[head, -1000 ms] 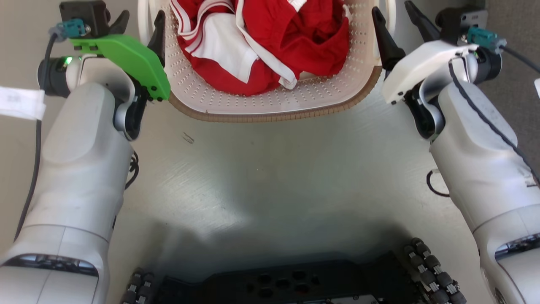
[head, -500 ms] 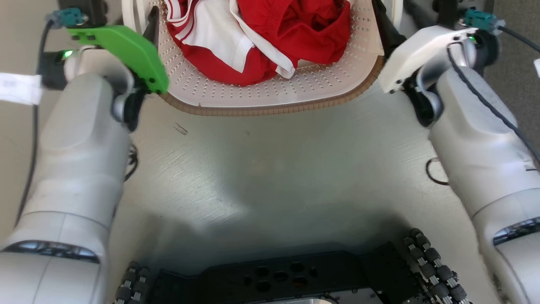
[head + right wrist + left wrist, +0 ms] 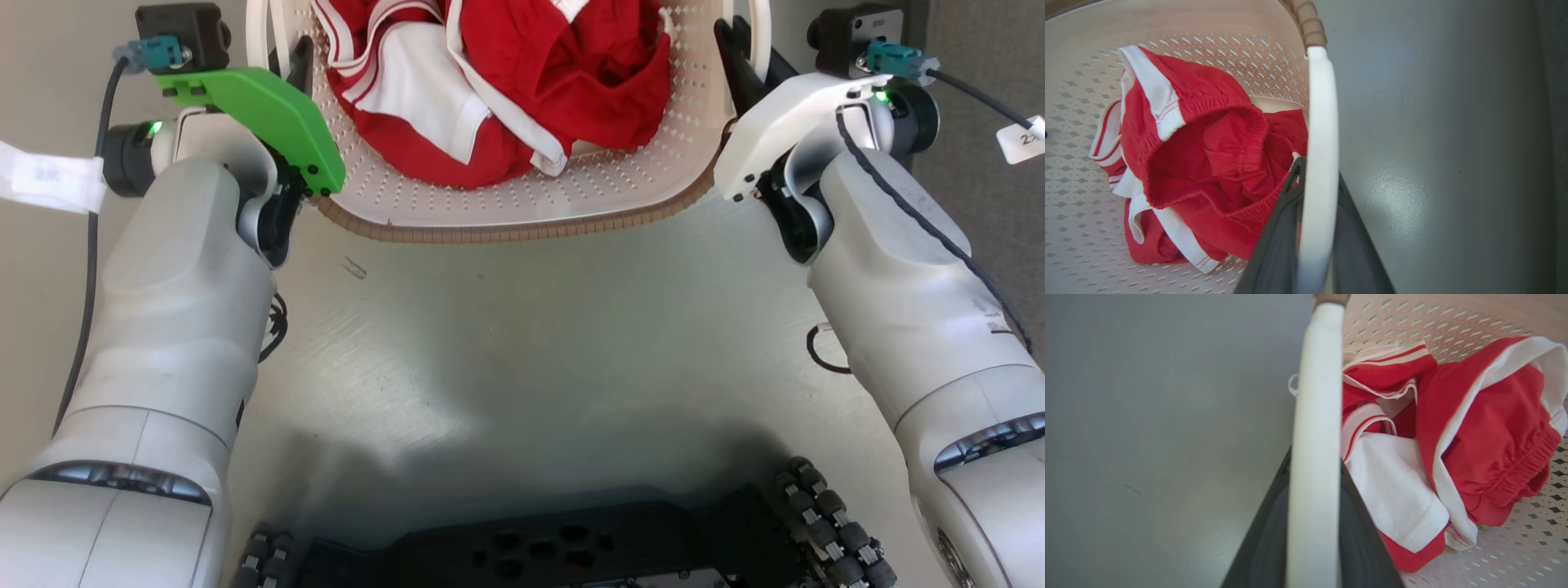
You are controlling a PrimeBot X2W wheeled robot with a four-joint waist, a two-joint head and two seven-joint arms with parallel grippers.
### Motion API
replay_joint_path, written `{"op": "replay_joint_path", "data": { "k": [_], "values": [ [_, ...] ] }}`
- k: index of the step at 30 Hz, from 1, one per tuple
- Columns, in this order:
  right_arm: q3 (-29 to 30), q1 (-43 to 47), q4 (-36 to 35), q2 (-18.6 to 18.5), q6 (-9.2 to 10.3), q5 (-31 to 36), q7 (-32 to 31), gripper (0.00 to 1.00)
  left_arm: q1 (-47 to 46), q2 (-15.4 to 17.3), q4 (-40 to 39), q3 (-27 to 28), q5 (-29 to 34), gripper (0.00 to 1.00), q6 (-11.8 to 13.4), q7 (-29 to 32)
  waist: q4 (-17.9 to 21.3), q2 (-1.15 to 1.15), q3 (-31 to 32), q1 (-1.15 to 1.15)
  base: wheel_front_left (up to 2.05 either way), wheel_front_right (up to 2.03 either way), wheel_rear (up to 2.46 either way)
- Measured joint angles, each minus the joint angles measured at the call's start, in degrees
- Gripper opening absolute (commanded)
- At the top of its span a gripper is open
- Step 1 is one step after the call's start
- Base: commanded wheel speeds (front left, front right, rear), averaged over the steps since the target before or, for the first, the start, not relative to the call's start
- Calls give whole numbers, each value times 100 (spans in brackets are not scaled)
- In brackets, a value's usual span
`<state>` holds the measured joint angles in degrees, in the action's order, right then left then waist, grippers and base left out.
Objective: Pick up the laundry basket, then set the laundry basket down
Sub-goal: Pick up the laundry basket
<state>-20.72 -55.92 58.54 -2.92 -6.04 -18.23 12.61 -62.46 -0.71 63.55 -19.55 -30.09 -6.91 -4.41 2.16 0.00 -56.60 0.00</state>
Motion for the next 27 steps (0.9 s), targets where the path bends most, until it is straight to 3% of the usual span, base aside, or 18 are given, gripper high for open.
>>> {"op": "replay_joint_path", "data": {
  "k": [27],
  "values": [
    [-246,541,1171,277,-154,-250,-114,0,881,-159,836,7,-415,0,-74,145,215,0,1815,0,0,0,0]
  ]
}}
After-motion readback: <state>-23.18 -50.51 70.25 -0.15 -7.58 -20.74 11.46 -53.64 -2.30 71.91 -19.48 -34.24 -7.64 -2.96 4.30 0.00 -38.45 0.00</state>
